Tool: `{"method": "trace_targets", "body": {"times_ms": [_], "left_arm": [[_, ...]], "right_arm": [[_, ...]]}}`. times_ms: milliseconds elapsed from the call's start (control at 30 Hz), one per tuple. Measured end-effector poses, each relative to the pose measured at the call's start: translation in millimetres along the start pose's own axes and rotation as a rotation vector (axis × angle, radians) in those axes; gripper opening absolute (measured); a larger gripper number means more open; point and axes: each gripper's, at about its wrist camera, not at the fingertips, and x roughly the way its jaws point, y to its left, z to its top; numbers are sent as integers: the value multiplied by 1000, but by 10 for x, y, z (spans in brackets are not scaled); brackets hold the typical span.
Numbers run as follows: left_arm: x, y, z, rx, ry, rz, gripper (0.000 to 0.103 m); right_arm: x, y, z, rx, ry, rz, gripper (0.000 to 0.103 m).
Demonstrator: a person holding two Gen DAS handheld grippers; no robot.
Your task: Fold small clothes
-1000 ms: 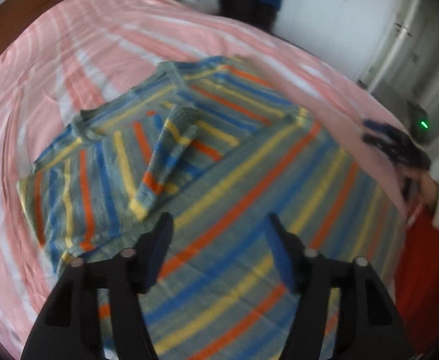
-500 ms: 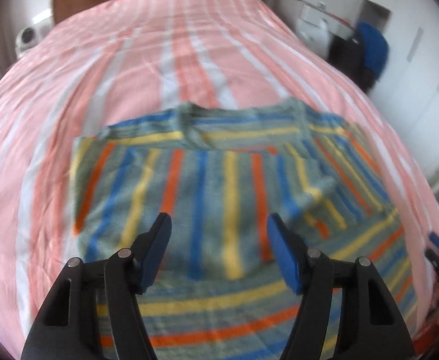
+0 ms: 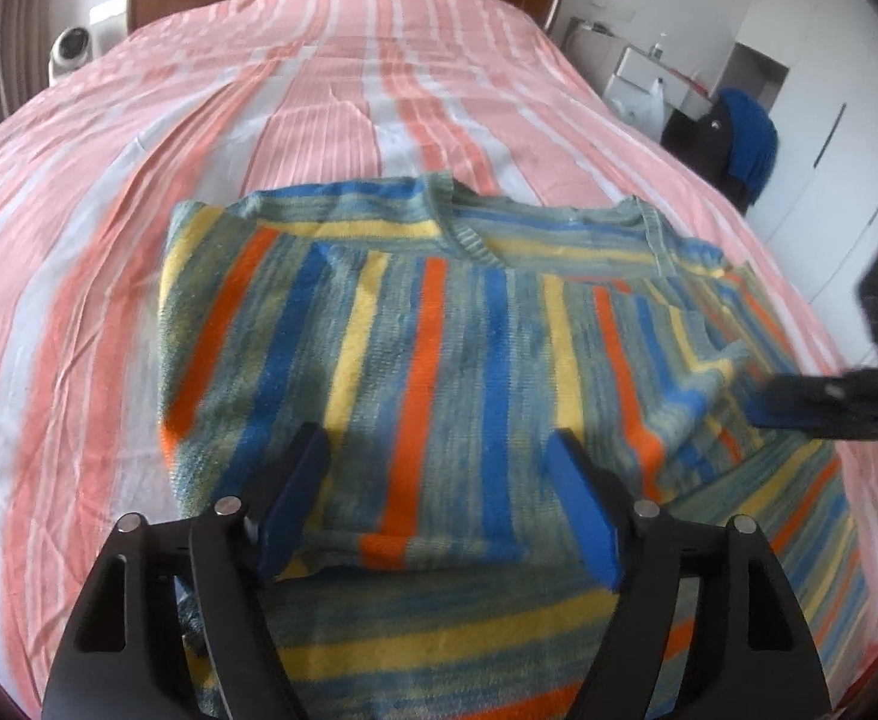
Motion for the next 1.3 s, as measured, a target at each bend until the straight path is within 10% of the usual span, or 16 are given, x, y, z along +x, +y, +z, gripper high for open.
{"method": "trace_targets", "body": {"times_ms": [100, 167, 500, 767, 1100, 1300], "left_arm": [[-9, 29, -9, -4, -10, -23, 81], [-18, 70, -13, -19, -18, -43, 81], [19, 20, 3, -3, -10, -17, 81], [-590, -50, -252, 56, 47, 91, 84], [-1815, 525, -1433, -163, -18, 236, 95], [-1787, 882, -1567, -301, -72, 289, 95]], "right_arm": [[147, -56, 23, 31, -18, 7, 26], [216, -46, 6, 25, -17, 19, 5], [144, 78, -218, -96, -52, -201, 3], [-642, 187, -572, -222, -150, -214, 62], [-1757, -661, -1758, -331, -325, -434, 68], [-1741, -484, -1675, -317, -330, -409, 68]]}}
